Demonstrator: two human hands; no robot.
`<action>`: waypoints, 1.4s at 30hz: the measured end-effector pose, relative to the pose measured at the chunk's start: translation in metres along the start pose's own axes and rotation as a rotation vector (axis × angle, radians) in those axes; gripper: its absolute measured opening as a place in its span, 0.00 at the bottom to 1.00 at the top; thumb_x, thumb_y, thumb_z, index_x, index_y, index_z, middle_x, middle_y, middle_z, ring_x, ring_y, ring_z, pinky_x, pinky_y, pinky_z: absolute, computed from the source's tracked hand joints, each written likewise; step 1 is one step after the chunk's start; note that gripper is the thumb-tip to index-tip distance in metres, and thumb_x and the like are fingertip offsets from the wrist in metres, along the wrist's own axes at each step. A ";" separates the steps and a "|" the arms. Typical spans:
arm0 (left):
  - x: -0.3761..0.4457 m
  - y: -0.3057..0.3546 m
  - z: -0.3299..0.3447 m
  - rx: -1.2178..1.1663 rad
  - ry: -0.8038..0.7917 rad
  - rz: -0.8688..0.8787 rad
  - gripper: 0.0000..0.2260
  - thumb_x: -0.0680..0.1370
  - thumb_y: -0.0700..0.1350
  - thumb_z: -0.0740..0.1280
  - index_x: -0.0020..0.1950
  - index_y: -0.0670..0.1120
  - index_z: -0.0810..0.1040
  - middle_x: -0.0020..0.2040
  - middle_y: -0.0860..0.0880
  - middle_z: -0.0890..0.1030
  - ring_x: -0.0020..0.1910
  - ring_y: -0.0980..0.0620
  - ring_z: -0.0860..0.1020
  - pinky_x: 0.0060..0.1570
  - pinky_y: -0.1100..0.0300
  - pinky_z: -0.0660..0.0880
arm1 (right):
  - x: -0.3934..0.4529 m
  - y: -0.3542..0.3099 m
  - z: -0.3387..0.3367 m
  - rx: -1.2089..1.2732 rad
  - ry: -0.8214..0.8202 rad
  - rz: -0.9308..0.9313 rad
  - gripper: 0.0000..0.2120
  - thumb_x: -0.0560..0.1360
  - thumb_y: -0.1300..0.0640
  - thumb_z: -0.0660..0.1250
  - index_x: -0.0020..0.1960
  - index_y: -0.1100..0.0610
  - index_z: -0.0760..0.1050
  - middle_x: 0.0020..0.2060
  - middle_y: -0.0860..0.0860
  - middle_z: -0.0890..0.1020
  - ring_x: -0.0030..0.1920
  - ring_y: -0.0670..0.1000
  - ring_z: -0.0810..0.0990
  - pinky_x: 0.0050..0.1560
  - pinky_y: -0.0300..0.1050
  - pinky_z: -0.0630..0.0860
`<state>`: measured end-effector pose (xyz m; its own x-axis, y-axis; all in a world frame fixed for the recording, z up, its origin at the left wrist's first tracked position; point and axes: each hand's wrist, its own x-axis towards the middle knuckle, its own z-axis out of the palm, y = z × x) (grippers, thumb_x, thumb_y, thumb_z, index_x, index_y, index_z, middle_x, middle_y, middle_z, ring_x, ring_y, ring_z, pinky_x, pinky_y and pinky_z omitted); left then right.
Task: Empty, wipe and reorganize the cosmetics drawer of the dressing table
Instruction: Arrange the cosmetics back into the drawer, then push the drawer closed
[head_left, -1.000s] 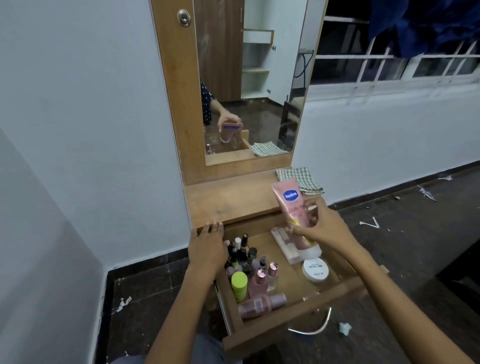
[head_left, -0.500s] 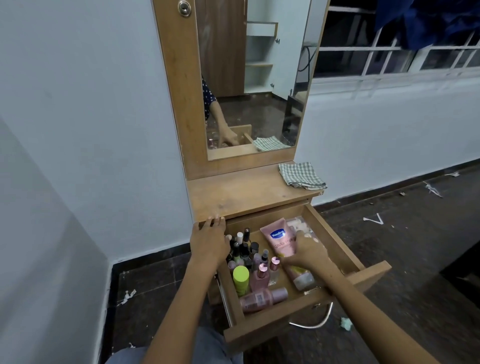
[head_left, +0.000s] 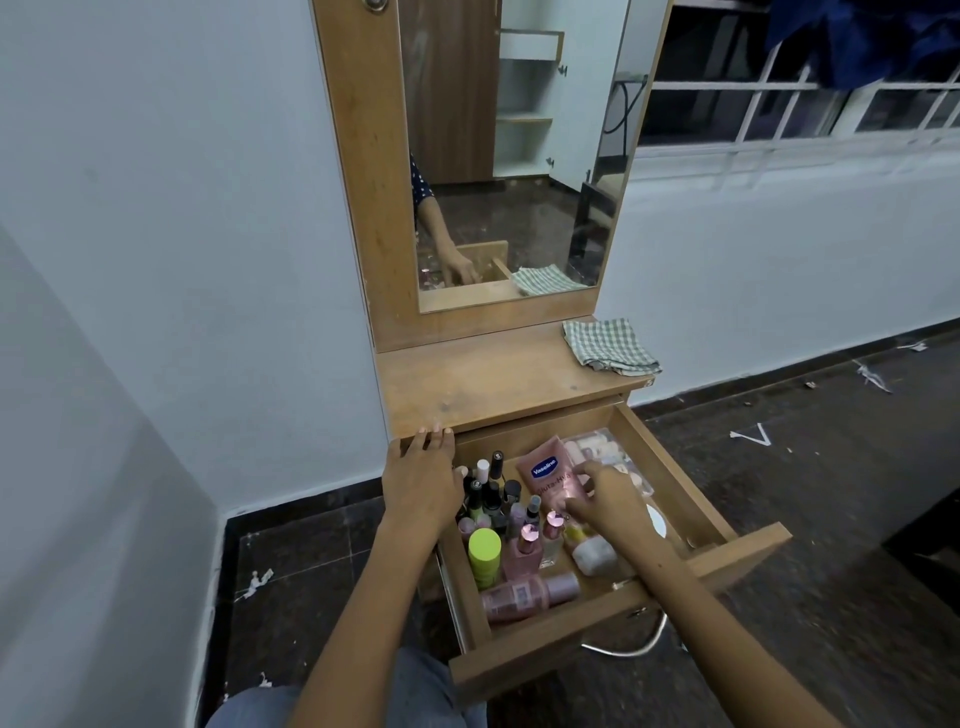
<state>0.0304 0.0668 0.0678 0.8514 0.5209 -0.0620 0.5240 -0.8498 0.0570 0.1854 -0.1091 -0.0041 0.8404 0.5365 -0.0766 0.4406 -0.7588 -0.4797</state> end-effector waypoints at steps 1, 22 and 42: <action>0.000 0.000 0.000 -0.002 0.001 0.000 0.24 0.83 0.51 0.51 0.78 0.46 0.51 0.78 0.48 0.53 0.77 0.50 0.51 0.73 0.49 0.49 | 0.001 0.001 0.002 0.007 0.004 0.001 0.26 0.68 0.53 0.73 0.64 0.55 0.73 0.52 0.55 0.83 0.49 0.53 0.81 0.48 0.45 0.77; -0.001 -0.001 0.002 0.006 0.007 -0.004 0.24 0.83 0.51 0.51 0.78 0.46 0.51 0.78 0.48 0.54 0.77 0.50 0.51 0.73 0.50 0.49 | 0.006 0.009 0.002 0.206 0.325 -0.048 0.09 0.72 0.61 0.68 0.51 0.56 0.79 0.46 0.49 0.83 0.46 0.48 0.79 0.46 0.42 0.76; -0.184 0.112 0.048 -0.338 0.467 0.256 0.23 0.80 0.48 0.52 0.73 0.43 0.66 0.74 0.45 0.64 0.73 0.46 0.63 0.71 0.44 0.59 | -0.177 0.051 -0.025 0.140 0.617 -0.332 0.10 0.77 0.54 0.62 0.56 0.55 0.76 0.54 0.49 0.78 0.54 0.50 0.76 0.51 0.46 0.74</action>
<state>-0.0682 -0.1280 0.0376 0.8313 0.3496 0.4322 0.2158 -0.9195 0.3285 0.0669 -0.2520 0.0071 0.7123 0.3926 0.5818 0.6944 -0.5150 -0.5026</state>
